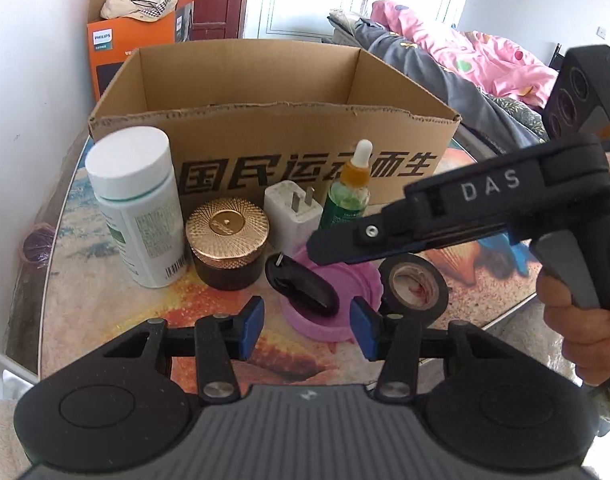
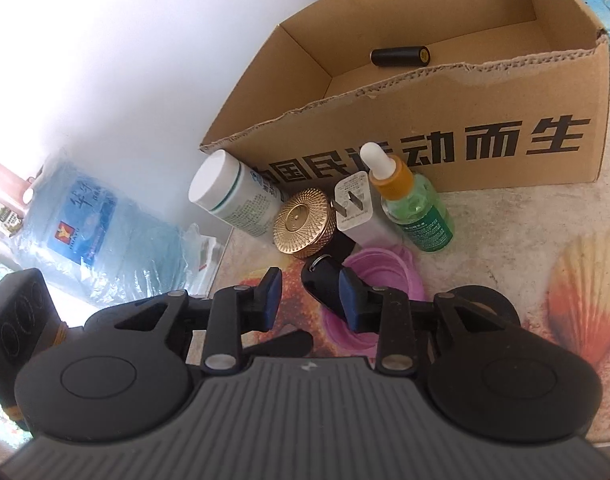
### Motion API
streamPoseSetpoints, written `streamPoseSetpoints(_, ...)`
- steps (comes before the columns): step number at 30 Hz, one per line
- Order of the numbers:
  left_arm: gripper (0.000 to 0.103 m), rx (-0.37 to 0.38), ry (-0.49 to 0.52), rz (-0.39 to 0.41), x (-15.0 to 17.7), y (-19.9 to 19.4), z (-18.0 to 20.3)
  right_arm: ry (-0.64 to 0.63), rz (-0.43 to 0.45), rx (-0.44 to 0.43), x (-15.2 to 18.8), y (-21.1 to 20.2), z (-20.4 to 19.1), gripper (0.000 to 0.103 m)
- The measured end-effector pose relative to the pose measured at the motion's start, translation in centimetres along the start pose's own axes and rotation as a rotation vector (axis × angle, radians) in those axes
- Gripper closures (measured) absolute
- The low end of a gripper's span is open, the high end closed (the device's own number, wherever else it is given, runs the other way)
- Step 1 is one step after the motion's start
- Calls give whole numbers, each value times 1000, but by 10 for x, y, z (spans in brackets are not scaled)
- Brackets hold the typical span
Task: Organize rigid objects
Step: 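Move the open right gripper back to the pink lid, then grasp the small black piece beside the pink lid with the right gripper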
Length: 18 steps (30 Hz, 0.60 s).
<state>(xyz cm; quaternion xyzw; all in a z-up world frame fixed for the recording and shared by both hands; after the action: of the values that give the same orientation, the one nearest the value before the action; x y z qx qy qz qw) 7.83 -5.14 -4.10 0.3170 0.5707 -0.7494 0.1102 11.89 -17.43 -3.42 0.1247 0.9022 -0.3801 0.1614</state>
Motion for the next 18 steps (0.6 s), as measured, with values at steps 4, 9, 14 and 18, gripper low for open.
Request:
streamPoseSetpoints(4,61,9,-16,-18,5,13,-3,-9,-5,24,-4,18,3,72)
streamPoseSetpoints(9,66,23,-29,7,1,20,-7,15,-27,28,-4,32,10,71)
streamPoseSetpoints(14,76,13,-4,35,1,20,-6,49,-37,13,-2,35,16,69)
streamPoseSetpoints(18,77,3,52,63,-1,18,1,56,-42,-11,-1,29,17,69)
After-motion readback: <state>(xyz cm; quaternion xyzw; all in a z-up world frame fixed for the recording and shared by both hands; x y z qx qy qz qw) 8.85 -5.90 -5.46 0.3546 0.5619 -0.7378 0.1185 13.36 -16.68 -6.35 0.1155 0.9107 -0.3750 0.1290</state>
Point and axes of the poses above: each gripper's, at about its wrist camera, not at the fingertips, and y roughly the way its jaws point, z to its right, x to its underside, the point moved 5 cm from there along y, roughly the way its jaws point, and after that the axes turned 2 degrees about -z, right-handed, at the moved point
